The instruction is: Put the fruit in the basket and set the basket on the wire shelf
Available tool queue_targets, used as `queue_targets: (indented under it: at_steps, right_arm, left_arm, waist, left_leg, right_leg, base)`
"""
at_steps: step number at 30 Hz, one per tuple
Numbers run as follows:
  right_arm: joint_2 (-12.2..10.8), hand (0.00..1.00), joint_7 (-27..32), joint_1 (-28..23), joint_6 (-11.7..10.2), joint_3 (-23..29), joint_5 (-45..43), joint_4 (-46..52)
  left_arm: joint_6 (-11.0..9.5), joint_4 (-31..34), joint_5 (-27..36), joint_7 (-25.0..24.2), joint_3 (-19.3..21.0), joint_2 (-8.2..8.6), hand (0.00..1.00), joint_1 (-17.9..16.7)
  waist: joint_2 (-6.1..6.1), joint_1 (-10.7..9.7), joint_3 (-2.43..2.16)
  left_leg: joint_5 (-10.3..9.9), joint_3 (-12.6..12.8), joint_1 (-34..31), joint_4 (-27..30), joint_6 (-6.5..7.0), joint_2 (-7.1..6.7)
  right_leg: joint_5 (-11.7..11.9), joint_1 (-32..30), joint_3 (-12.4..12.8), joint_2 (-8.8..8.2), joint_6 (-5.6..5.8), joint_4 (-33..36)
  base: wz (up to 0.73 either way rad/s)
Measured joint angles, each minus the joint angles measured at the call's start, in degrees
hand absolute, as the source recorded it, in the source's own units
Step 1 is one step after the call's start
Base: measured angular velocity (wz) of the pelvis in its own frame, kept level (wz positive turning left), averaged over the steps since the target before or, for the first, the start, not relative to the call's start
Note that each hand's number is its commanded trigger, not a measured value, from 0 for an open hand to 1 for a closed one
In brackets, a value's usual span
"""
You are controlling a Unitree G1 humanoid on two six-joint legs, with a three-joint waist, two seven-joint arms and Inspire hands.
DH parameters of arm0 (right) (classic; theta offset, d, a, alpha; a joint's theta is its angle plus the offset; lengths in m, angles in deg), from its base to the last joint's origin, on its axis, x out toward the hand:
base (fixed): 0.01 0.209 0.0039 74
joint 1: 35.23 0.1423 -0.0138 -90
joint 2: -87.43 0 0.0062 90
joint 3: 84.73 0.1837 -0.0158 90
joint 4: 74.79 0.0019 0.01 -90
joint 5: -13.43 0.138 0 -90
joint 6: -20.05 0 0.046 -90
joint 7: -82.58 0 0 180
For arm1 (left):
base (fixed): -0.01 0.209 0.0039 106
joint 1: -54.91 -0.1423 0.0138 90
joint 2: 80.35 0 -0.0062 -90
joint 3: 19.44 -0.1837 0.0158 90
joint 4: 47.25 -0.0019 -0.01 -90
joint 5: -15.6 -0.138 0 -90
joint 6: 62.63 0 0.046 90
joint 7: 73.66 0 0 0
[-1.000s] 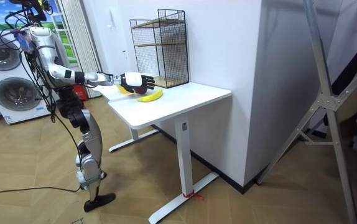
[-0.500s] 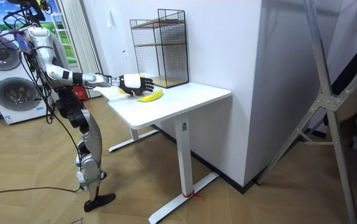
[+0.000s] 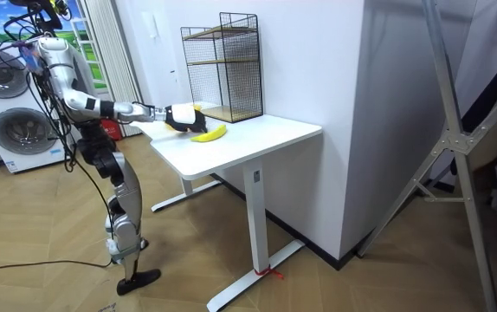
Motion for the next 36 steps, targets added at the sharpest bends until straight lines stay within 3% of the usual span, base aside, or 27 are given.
queue_targets:
  at_steps: [28,32,36]
  right_arm:
    - [-0.03,1.0,-0.1,0.0,-0.35,-0.03,-1.57,0.04]
    - [-0.03,1.0,-0.12,-0.26,0.1,-0.02,1.24,-0.07]
    - [-0.31,1.0,-0.13,-1.63,0.4,-0.01,7.04,-0.29]
  left_arm:
    - [0.11,-0.01,-0.09,0.0,-0.32,0.01,0.0,-0.46]
    - [0.24,-0.19,-0.08,0.01,-0.98,0.06,0.0,-1.16]
    - [1.3,-0.23,-0.14,-0.01,-0.92,0.15,0.0,-2.03]
  waist:
    - [0.18,0.02,-0.22]
    - [0.69,-0.07,-0.55]
    - [1.09,-0.28,-0.45]
  left_leg:
    - [0.0,-0.07,0.02,0.05,0.0,0.0]
    - [0.0,-0.08,0.18,0.01,0.0,0.0]
    - [0.0,-0.05,1.27,-0.18,0.0,0.01]
  right_leg:
    - [0.07,0.06,-0.11,0.0,0.0,-0.01]
    - [0.07,0.2,-0.11,0.0,0.0,-0.02]
    - [0.06,1.21,-0.22,-0.01,0.01,-0.16]
  base:
    - [0.0]
    - [0.0]
    - [0.0]
